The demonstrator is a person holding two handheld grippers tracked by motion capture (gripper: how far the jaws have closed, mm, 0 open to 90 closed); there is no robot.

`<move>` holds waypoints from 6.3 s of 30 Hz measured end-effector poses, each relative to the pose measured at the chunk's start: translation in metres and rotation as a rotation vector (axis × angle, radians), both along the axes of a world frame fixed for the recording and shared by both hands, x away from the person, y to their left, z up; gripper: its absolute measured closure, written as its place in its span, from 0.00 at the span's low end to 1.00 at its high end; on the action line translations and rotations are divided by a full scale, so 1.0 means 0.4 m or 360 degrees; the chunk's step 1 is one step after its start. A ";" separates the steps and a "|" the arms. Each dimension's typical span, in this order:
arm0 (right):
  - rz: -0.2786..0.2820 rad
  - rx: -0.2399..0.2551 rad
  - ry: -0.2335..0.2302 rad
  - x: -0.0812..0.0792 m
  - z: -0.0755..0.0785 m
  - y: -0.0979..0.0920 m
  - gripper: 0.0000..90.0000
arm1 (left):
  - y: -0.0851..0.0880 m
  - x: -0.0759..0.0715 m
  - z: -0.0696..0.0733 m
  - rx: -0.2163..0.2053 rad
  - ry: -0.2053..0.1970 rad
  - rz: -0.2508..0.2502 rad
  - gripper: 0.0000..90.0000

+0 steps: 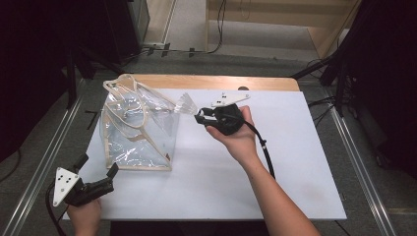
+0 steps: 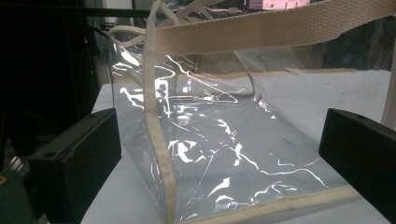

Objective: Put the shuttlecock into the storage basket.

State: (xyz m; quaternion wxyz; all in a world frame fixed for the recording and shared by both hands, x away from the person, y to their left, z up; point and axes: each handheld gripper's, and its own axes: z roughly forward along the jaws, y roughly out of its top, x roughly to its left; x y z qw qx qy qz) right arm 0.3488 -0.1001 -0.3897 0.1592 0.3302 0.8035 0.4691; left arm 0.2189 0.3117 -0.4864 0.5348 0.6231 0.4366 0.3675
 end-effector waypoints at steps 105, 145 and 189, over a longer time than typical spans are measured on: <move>0.0230 0.0212 -0.0052 -0.051 0.164 0.332 0.67 | 0.000 0.001 0.001 -0.0015 0.0003 -0.0009 0.00; 0.0156 0.0265 -0.0242 -0.099 0.094 0.195 0.00 | -0.001 0.002 0.000 -0.0005 0.0003 -0.0009 0.00; 0.0036 0.0223 -0.0255 -0.157 -0.028 0.003 0.00 | -0.002 0.001 0.000 0.0004 0.0007 -0.0013 0.00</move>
